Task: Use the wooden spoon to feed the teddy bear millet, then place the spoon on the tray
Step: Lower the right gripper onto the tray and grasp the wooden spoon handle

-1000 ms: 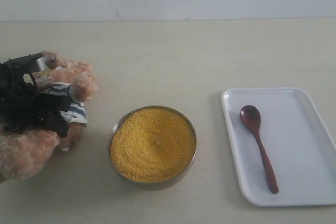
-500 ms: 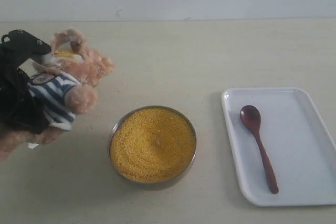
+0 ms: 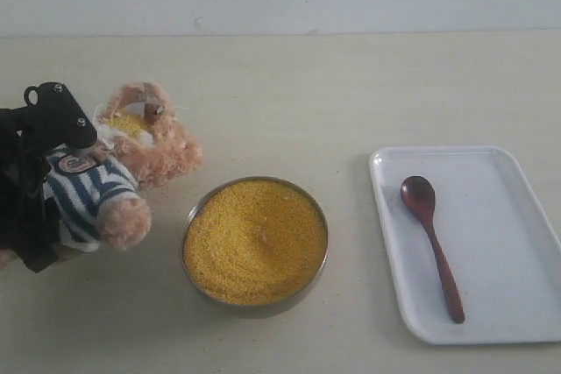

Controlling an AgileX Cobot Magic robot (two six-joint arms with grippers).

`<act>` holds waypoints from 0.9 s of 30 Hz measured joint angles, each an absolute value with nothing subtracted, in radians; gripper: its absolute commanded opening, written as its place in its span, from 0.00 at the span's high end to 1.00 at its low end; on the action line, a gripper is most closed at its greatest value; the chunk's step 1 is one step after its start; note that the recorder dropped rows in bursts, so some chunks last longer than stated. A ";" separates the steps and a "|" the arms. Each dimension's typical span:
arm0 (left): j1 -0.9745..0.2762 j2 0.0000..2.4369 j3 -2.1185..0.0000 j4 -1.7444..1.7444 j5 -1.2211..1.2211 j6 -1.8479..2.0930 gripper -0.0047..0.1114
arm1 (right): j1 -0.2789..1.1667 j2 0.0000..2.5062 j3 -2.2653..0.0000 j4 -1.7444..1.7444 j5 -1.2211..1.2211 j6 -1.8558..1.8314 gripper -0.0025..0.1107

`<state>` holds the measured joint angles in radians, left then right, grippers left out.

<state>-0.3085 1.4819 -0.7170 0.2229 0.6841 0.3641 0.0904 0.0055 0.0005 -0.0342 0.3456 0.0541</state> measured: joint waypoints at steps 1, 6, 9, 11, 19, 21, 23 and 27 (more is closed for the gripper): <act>-0.308 1.482 -0.717 0.225 0.695 0.364 0.93 | 0.090 0.005 0.001 -0.034 0.346 0.054 0.98; -0.308 1.482 -0.715 0.238 0.740 0.364 0.93 | 0.090 0.005 0.001 -0.034 0.314 0.054 0.98; -0.308 1.482 -0.715 0.238 0.747 0.364 0.93 | 0.090 0.005 0.001 -0.034 0.272 0.054 0.98; -0.308 1.482 -0.715 0.238 0.747 0.364 0.93 | 0.090 0.005 0.001 -0.034 0.222 0.054 0.98; -0.308 1.482 -0.715 0.238 0.722 0.362 0.93 | 0.090 0.003 0.001 0.064 -0.357 0.198 0.98; -0.308 1.482 -0.715 0.235 0.720 0.362 0.93 | 0.090 0.003 -0.018 0.085 -0.428 0.265 0.98; -0.308 1.482 -0.715 0.235 0.718 0.362 0.93 | 0.090 0.005 -0.063 0.081 -0.413 0.291 0.98; -0.308 1.482 -0.715 0.233 0.718 0.362 0.93 | 0.090 0.136 -0.216 -0.021 -0.242 0.301 0.98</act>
<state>-0.3085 1.4819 -0.7153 0.2326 0.7176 0.3622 0.0904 0.1357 -0.2156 -0.0210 -0.2419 0.3006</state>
